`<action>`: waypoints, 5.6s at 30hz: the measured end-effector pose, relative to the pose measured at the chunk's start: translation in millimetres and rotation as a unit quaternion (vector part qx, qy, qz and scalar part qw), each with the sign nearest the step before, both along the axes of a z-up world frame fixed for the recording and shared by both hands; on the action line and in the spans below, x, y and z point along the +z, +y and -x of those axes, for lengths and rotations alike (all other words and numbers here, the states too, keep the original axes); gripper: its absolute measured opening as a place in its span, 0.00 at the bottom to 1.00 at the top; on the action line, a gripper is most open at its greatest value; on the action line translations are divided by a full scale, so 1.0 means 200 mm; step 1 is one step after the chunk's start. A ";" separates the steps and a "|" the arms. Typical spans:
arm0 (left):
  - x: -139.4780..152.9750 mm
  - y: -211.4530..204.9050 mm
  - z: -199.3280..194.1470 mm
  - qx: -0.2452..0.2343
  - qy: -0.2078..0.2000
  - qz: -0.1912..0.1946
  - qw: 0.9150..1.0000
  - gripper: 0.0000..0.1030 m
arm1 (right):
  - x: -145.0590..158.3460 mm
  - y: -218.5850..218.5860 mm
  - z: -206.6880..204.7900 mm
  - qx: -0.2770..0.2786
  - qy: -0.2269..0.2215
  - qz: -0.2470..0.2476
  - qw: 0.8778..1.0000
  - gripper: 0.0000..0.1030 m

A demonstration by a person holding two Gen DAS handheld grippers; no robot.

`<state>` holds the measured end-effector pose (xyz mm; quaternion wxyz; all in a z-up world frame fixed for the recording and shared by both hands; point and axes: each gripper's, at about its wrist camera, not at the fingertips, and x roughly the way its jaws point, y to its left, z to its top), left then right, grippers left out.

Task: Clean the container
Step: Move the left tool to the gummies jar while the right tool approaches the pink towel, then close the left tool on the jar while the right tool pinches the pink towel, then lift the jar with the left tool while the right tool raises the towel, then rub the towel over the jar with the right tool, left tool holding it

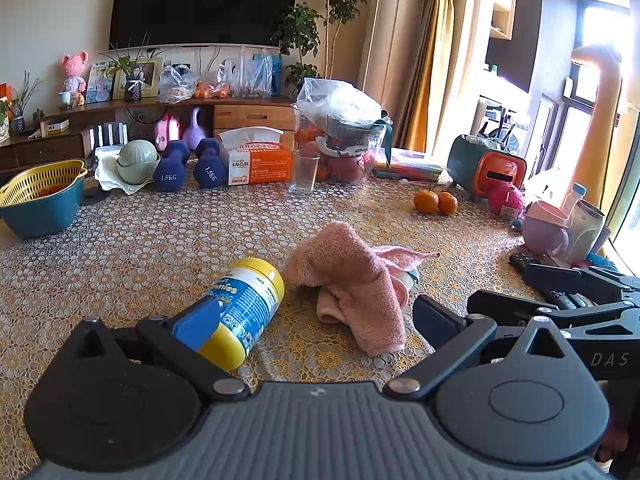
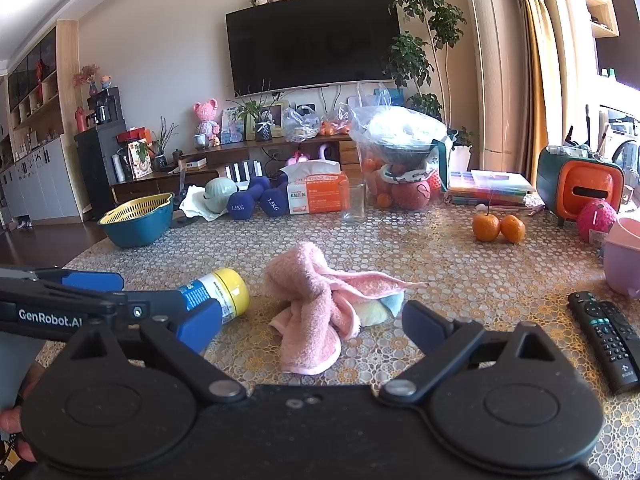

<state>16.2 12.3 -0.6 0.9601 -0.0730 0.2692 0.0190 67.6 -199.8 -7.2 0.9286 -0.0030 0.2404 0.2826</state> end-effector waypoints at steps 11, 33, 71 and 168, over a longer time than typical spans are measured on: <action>0.01 0.07 -0.08 0.007 -0.003 0.006 1.000 1.00 | 0.03 0.07 -0.10 0.019 0.002 0.006 1.000 0.94; -0.26 0.23 -0.37 0.006 0.061 -0.060 0.996 1.00 | -0.16 0.28 -0.48 0.063 0.008 0.121 0.991 0.92; -0.37 0.21 -0.34 -0.039 0.087 -0.101 0.990 0.65 | -0.22 0.35 -0.54 0.095 0.025 0.140 0.985 0.15; -0.28 0.36 -0.30 -0.068 0.088 0.010 0.994 0.61 | -0.15 0.72 -0.68 0.225 0.071 0.145 0.961 0.16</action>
